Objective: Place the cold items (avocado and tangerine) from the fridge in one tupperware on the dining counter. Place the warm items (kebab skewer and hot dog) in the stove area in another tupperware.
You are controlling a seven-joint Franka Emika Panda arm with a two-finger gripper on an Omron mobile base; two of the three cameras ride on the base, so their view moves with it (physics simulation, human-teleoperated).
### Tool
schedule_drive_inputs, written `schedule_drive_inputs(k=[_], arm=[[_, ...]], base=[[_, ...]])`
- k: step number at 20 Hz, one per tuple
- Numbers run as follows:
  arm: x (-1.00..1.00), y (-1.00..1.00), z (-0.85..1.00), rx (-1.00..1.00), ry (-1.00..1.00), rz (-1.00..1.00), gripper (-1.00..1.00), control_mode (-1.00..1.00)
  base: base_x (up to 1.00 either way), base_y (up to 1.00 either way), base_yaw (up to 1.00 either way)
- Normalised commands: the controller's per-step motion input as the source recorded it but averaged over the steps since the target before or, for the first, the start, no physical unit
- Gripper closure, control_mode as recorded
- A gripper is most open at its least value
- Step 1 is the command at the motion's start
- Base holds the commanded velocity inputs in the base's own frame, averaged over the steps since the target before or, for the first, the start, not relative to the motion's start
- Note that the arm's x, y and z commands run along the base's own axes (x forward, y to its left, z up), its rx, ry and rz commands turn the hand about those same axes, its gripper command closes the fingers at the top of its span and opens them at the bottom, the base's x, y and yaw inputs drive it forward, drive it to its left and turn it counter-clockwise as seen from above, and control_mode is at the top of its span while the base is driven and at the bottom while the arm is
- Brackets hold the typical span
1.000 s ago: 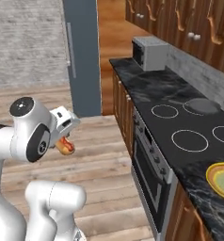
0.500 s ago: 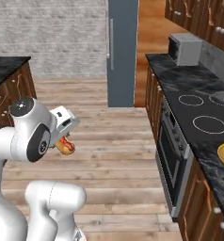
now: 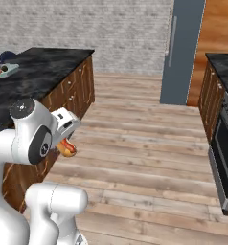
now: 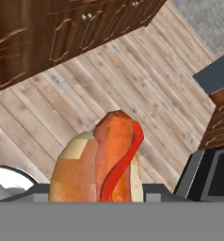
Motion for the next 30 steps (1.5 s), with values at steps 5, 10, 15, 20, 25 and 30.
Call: schedule_drive_inputs(k=[5,10,15,20,25,30], arm=[[0.0,0.0,0.0,0.0,0.0,0.0,1.0,1.0],[0.0,0.0,0.0,0.0,0.0,0.0,1.0,1.0],[0.0,0.0,0.0,0.0,0.0,0.0,1.0,1.0],[0.0,0.0,0.0,0.0,0.0,0.0,1.0,1.0],[0.0,0.0,0.0,0.0,0.0,0.0,1.0,1.0],[0.0,0.0,0.0,0.0,0.0,0.0,1.0,1.0]], base=[[-1.0,1.0,0.17],[-1.0,1.0,0.15],[-0.9,1.0,0.07],[-0.45,1.0,0.0],[-0.17,1.0,-0.02],[0.0,1.0,-0.15]])
